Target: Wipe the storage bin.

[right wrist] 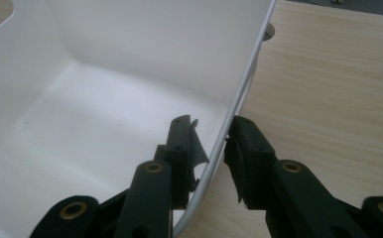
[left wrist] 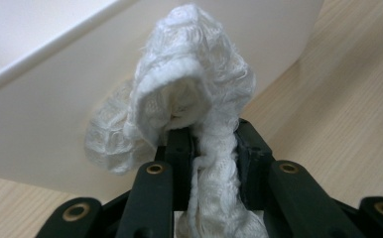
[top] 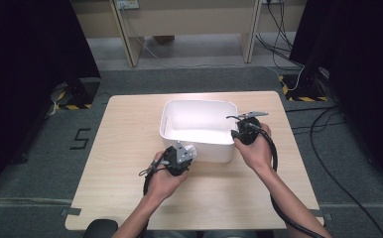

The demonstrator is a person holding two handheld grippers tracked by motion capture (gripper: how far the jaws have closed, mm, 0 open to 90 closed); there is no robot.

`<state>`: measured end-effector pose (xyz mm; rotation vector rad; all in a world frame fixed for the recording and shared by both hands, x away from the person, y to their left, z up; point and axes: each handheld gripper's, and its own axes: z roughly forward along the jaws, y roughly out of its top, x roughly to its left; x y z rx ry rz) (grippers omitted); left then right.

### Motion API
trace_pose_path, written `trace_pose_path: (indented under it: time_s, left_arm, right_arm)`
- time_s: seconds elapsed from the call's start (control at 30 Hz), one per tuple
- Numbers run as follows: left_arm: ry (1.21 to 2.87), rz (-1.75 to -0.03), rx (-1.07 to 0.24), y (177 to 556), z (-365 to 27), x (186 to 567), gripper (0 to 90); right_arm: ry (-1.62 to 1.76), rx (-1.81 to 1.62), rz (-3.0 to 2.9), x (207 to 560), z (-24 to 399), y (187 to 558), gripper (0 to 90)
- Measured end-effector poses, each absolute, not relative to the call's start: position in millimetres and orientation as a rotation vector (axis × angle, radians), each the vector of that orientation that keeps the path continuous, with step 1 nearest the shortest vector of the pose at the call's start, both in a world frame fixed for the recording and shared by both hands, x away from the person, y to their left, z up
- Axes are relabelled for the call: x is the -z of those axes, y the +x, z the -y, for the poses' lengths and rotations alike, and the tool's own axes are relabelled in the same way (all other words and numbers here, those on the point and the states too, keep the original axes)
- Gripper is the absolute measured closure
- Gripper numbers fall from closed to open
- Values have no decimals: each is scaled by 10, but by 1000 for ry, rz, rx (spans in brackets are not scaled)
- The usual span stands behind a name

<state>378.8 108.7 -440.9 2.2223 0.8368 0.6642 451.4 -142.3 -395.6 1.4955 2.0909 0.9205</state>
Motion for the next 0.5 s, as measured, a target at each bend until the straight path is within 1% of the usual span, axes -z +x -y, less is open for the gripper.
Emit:
trace_pose_path:
  time_s: [0.4, 0.5]
  left_arm:
    - [2236, -844, -671, 3808, -1080, 4500, 723]
    - [2243, -859, -653, 3813, -1075, 4546, 723]
  right_arm:
    - [1497, -920, -2091, 3954, 1421, 4513, 715]
    - [1497, -921, -2090, 3955, 1419, 4513, 715]
